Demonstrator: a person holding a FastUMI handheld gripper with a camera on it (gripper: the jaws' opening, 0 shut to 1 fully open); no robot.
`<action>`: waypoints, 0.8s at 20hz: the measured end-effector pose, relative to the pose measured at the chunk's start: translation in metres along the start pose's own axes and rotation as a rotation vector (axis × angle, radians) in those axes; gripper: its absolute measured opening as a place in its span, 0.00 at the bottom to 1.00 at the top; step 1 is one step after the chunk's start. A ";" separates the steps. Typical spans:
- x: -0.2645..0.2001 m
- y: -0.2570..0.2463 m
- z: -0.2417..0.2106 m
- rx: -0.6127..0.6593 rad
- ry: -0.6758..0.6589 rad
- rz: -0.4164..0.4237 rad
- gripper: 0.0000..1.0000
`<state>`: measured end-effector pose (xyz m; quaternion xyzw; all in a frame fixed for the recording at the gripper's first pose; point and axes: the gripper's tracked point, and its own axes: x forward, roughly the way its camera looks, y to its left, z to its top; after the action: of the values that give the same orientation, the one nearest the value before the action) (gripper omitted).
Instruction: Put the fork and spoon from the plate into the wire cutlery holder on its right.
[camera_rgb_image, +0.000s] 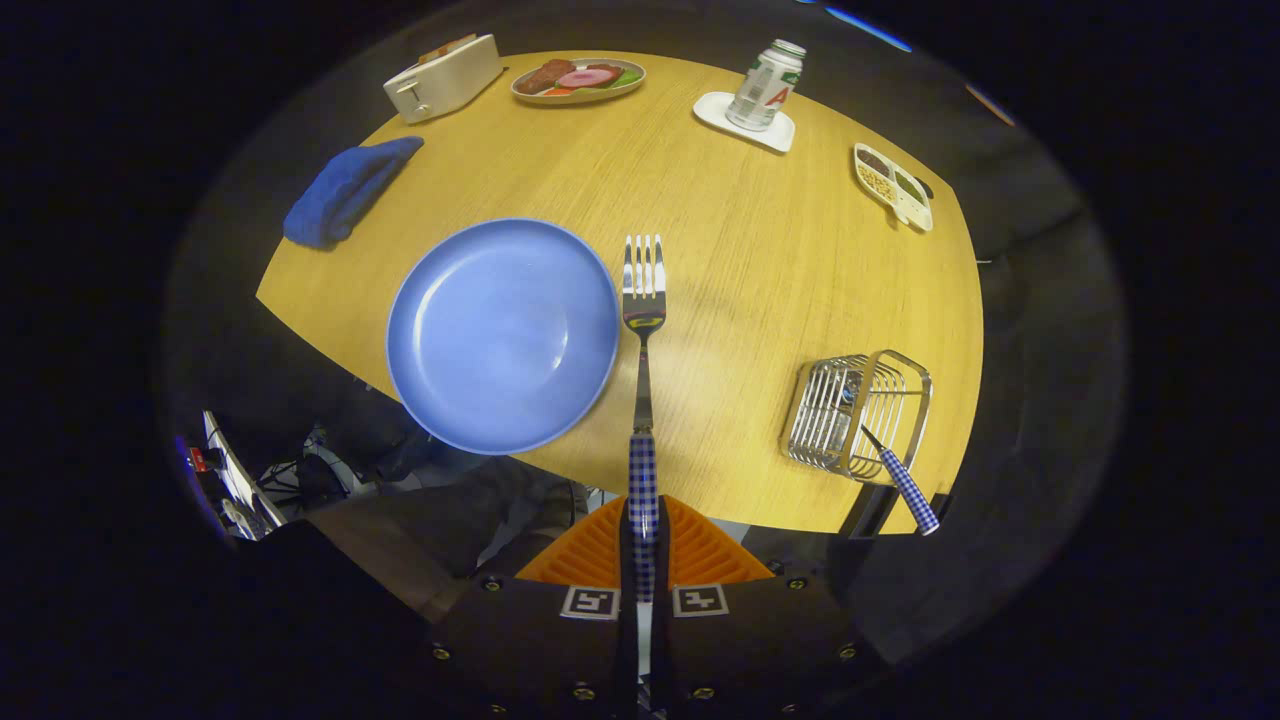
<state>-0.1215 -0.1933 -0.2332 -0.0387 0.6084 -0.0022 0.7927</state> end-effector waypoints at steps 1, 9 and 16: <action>-0.003 -0.006 -0.003 0.014 -0.003 -0.004 0.05; -0.033 -0.062 -0.025 0.100 -0.016 -0.091 0.05; -0.041 -0.098 -0.050 0.123 0.098 -0.098 0.05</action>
<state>-0.1762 -0.2922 -0.1999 -0.0195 0.6427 -0.0804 0.7617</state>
